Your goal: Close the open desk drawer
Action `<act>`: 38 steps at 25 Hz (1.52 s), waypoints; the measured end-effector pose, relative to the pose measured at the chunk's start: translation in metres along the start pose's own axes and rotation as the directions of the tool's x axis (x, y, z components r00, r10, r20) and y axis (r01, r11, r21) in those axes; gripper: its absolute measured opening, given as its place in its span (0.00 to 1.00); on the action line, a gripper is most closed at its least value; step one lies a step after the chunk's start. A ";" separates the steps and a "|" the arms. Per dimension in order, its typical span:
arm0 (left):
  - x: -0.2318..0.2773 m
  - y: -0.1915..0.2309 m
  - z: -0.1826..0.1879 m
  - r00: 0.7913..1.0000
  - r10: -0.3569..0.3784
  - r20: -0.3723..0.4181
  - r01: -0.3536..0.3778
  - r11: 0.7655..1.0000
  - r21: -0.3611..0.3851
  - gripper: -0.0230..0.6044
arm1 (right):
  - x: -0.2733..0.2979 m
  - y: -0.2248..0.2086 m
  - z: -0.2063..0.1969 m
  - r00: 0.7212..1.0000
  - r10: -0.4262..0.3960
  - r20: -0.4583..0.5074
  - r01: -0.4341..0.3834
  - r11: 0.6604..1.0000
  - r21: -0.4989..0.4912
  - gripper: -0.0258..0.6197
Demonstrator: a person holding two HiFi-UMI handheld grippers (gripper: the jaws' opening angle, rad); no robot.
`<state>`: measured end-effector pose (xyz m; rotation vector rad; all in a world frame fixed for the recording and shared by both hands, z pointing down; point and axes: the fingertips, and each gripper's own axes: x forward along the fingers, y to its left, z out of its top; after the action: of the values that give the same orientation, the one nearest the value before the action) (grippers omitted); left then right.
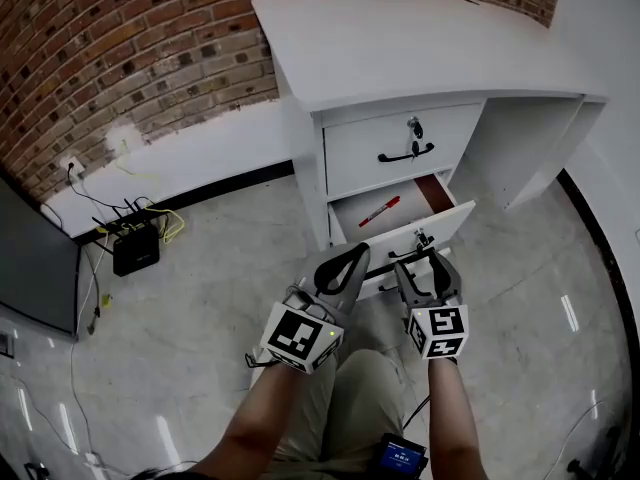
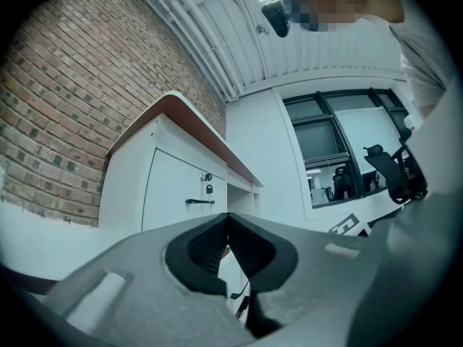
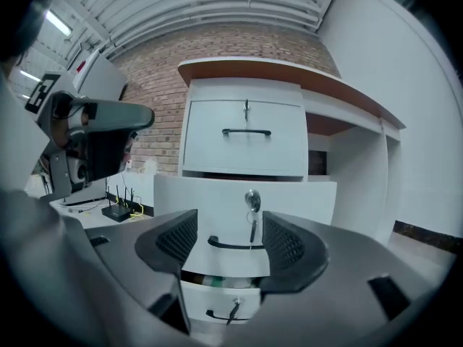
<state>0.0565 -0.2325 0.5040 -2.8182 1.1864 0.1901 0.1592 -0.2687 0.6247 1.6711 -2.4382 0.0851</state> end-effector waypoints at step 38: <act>0.002 0.007 -0.057 1.000 -0.018 0.008 0.018 1.000 0.012 0.04 | 0.122 -0.012 -0.009 1.000 0.028 0.013 -0.027 0.998 -0.061 0.52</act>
<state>0.0580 -0.2455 0.5603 -2.8144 1.1556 0.1919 0.1287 -0.3838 0.6554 1.6183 -2.4487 0.0026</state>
